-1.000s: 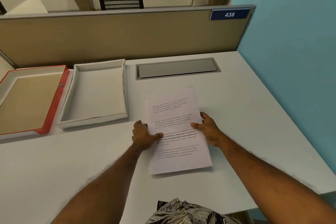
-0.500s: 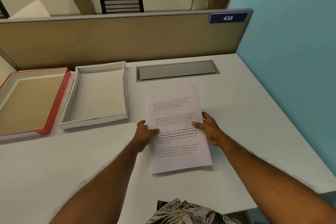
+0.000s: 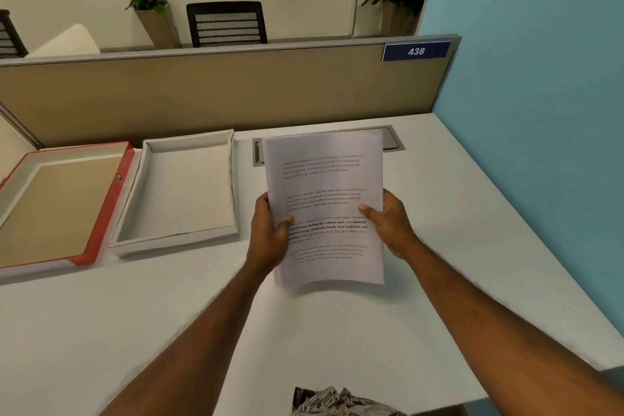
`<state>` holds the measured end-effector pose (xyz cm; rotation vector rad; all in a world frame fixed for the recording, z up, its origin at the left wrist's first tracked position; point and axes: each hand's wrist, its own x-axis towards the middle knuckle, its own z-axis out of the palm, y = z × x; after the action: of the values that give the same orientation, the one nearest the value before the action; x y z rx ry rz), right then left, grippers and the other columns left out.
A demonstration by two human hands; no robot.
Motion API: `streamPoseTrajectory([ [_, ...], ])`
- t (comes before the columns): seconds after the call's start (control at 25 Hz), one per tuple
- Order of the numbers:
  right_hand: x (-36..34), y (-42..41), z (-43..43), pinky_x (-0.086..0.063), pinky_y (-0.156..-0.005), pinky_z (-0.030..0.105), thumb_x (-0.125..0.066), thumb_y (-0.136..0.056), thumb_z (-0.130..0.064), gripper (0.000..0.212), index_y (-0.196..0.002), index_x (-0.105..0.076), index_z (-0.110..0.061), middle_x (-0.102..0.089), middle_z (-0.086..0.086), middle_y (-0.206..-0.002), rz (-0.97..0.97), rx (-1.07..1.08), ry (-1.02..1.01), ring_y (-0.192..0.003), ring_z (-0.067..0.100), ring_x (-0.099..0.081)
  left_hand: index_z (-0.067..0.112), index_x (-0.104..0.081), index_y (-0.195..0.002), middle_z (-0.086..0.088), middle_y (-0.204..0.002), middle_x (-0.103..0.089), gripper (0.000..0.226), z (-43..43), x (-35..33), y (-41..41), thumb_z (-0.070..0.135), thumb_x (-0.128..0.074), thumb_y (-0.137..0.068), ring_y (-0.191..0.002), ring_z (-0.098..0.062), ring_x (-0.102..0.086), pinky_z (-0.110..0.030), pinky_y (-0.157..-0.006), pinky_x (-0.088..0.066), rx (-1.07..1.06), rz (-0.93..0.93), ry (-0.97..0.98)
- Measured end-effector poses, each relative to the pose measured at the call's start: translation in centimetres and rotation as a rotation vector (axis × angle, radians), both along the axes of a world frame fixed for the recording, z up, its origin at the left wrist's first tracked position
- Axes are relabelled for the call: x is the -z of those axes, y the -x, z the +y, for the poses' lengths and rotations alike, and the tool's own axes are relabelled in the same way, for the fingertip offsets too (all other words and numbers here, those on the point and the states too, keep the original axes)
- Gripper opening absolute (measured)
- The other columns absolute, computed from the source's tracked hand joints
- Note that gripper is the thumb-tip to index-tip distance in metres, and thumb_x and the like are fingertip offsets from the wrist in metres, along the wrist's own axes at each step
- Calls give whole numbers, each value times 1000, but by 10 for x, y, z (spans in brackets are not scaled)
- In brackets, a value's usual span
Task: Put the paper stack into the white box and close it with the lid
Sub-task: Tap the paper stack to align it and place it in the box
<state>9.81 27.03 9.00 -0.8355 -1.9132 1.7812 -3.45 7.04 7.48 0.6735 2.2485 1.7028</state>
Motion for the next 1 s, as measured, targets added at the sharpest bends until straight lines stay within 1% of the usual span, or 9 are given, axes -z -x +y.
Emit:
streamPoseTrajectory([
  [0.08,-10,4,-1,-58,-87,49,-62,-92,-12,30,-121,-54,-12,-67,13,-117,9,-7,-85,-102,32,-68,26,-34,-123,16,-113,-51,44,-1,-4,1,6,-58,-91,-101,-8,-59,-12,-63,-55,6,19,-53],
  [0.2,-13,5,-6,-59,-86,48,-62,-92,-12,35,-125,-52,-8,-66,13,-116,22,3,-156,-103,31,-67,26,-31,-121,21,-113,-47,43,-6,-6,-3,4,-54,-92,-104,-2,-57,-10,-70,-55,10,56,-76],
  [0.32,-5,1,-15,-59,-86,46,-64,-90,-11,39,-127,-52,-10,-66,9,-116,37,26,-157,-102,28,-66,25,-29,-120,23,-111,-44,43,-10,-1,-10,1,-52,-92,-105,18,-51,-2,-71,-49,-16,101,-68],
  [0.4,2,-3,-20,-58,-88,47,-66,-89,-10,40,-127,-52,-11,-66,7,-115,31,51,-156,-103,26,-65,25,-29,-120,24,-110,-43,43,-12,4,-14,1,-52,-92,-104,23,-47,0,-71,-47,-16,115,-57],
  [0.52,5,-6,-21,-58,-89,47,-67,-89,-13,40,-126,-54,-13,-66,6,-114,42,66,-166,-103,25,-66,26,-30,-120,25,-109,-44,43,-15,4,-17,5,-55,-93,-104,21,-48,-3,-72,-50,-13,102,-61],
  [0.68,-18,-3,-23,-62,-73,31,-69,-81,-39,41,-118,-58,-27,-69,-1,-107,144,54,-184,-94,20,-69,21,-41,-118,19,-106,-55,43,-13,-18,-11,31,-68,-86,-97,12,-59,-9,-67,-53,-41,117,-151],
  [0.76,-38,4,-25,-60,-66,26,-66,-78,-49,31,-106,-61,-36,-71,-5,-98,212,112,-170,-85,19,-71,20,-48,-110,12,-97,-60,39,-7,-39,-9,46,-64,-85,-85,7,-63,-11,-62,-52,-112,128,-232],
  [0.88,-66,18,-26,-56,-55,21,-59,-76,-62,30,-80,-62,-33,-69,-6,-75,267,272,-179,-66,13,-68,19,-53,-88,4,-77,-56,48,10,-72,-8,67,-47,-82,-66,0,-59,-12,-52,-44,-278,55,-314],
  [1.0,-80,32,-26,-48,-45,16,-57,-81,-61,36,-69,-56,-27,-65,-5,-67,195,392,-218,-58,11,-65,19,-54,-90,3,-78,-56,52,25,-85,-10,69,-42,-84,-71,-8,-58,-19,-55,-43,-442,-89,-275],
])
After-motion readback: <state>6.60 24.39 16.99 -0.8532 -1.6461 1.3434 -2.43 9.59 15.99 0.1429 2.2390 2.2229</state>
